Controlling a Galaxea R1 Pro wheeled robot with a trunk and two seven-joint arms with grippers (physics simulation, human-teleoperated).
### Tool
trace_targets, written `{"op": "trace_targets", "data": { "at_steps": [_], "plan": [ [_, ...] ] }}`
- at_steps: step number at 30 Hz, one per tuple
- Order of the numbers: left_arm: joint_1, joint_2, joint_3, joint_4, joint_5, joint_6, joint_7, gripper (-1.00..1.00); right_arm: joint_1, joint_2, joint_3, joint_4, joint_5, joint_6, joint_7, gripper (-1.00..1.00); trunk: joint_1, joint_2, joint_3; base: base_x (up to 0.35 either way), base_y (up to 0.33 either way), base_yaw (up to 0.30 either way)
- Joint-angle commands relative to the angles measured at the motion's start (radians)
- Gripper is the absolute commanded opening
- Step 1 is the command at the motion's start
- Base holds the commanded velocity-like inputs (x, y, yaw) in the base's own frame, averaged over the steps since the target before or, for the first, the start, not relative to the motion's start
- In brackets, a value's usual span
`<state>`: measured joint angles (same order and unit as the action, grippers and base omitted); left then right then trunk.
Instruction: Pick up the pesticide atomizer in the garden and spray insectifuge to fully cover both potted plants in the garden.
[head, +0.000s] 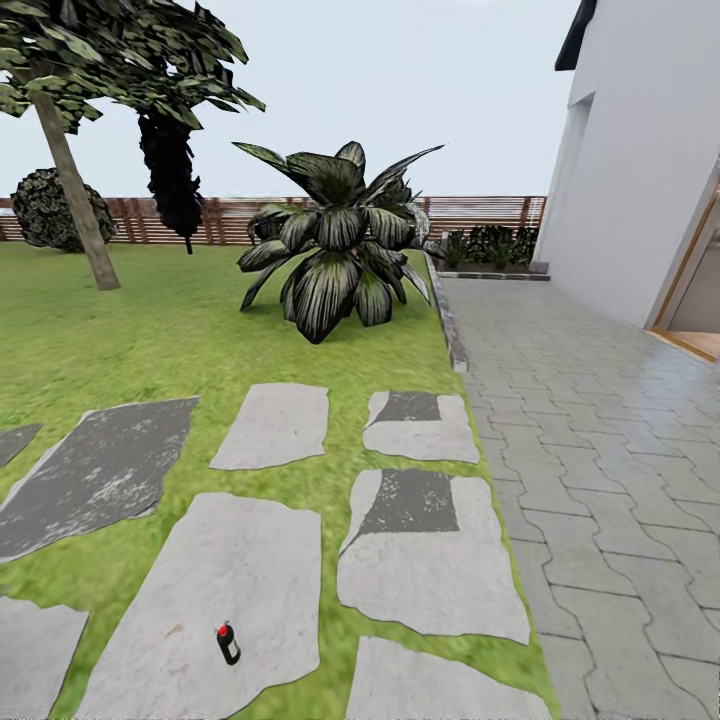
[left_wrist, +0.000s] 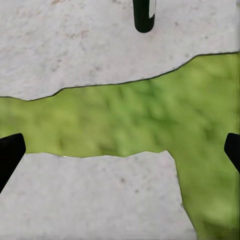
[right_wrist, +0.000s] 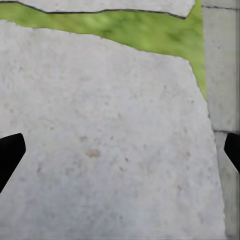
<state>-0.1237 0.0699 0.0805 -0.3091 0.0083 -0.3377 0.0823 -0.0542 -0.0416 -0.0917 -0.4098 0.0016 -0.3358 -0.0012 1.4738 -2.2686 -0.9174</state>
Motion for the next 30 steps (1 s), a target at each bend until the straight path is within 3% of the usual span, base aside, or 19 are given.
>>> {"op": "trace_targets", "data": {
  "at_steps": [1, 7, 11, 16, 22, 30],
  "plan": [
    [-0.003, 0.001, 0.002, -0.002, 0.001, -0.002, 0.000, 1.00, -0.001, -0.003, -0.003, 0.001, 0.001, -0.003, -0.001, 1.00, 0.000, 0.000, -0.001, -0.017, -0.011, 0.000],
    [-0.037, -0.005, 0.000, -0.021, 0.000, -0.001, -0.002, 1.00, -0.001, -0.009, -0.002, -0.056, 0.001, -0.002, 0.000, 1.00, 0.000, 0.000, -0.001, -0.006, -0.004, 0.000],
    [-0.142, -0.009, -0.003, -0.025, -0.004, 0.014, -0.004, 1.00, -0.002, -0.011, -0.002, -0.253, 0.002, 0.004, 0.001, 1.00, 0.000, 0.000, -0.001, 0.000, 0.000, 0.000],
    [-0.216, -0.005, -0.005, -0.024, -0.005, 0.018, -0.004, 1.00, -0.018, -0.011, -0.003, -0.451, 0.002, 0.030, -0.001, 1.00, 0.000, 0.000, -0.001, 0.000, 0.000, 0.000],
    [-0.225, 0.001, 0.001, -0.028, -0.002, 0.004, -0.001, 1.00, -0.080, -0.013, -0.008, -0.572, 0.000, 0.184, 0.000, 1.00, 0.000, 0.000, -0.001, 0.000, 0.000, 0.000],
    [-0.218, 0.003, -0.007, -0.029, -0.012, 0.000, -0.004, 1.00, -0.090, -0.013, -0.004, -0.608, 0.003, 0.219, 0.003, 1.00, 0.000, 0.000, -0.001, 0.000, 0.000, 0.000]
  ]
}}
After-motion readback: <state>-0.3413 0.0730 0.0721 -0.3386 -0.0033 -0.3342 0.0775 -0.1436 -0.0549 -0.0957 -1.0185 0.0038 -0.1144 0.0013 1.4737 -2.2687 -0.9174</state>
